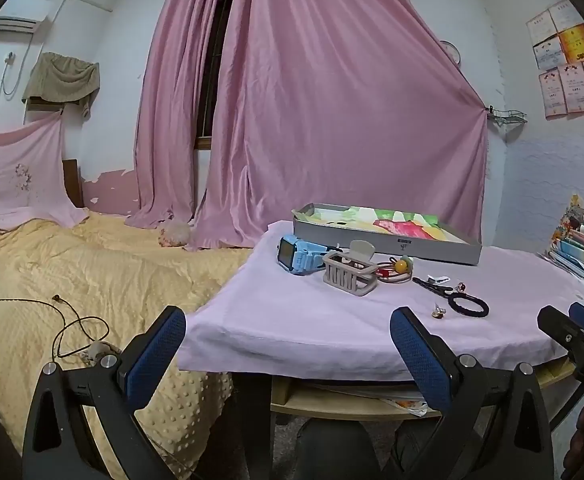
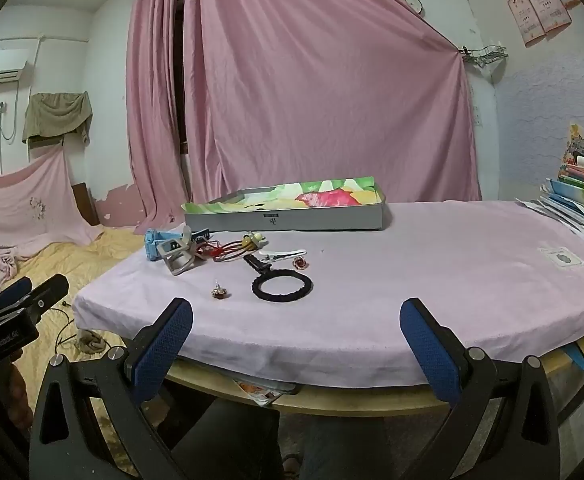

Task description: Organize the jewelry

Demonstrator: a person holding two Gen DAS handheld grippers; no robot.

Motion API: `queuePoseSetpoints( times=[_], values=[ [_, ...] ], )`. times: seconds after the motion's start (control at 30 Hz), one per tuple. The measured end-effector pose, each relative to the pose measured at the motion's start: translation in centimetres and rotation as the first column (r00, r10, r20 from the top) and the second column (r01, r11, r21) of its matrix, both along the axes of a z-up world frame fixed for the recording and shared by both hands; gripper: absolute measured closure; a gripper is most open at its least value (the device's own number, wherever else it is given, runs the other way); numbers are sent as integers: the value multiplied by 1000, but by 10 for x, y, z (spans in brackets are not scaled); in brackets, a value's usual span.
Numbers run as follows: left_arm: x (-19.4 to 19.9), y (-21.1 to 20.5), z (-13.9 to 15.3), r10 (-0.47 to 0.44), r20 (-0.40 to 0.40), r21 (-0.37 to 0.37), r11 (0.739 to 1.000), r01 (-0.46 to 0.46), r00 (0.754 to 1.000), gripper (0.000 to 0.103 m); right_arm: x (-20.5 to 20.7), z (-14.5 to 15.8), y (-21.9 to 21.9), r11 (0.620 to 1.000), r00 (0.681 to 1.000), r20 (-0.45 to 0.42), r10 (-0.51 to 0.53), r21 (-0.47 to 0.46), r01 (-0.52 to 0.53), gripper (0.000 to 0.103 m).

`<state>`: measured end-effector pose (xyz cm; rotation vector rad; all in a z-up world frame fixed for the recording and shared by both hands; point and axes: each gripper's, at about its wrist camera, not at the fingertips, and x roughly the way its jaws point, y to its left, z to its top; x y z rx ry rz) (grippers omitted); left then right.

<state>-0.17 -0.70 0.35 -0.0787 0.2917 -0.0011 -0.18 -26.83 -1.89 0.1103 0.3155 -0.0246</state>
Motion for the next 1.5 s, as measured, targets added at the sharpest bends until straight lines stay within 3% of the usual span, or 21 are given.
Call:
queuePoseSetpoints(
  times=[1.5],
  values=[
    [0, -2, 1, -3, 0, 3, 1000, 3, 1000, 0, 3, -4, -5, 1000, 1000, -4, 3, 17, -3, 1]
  ],
)
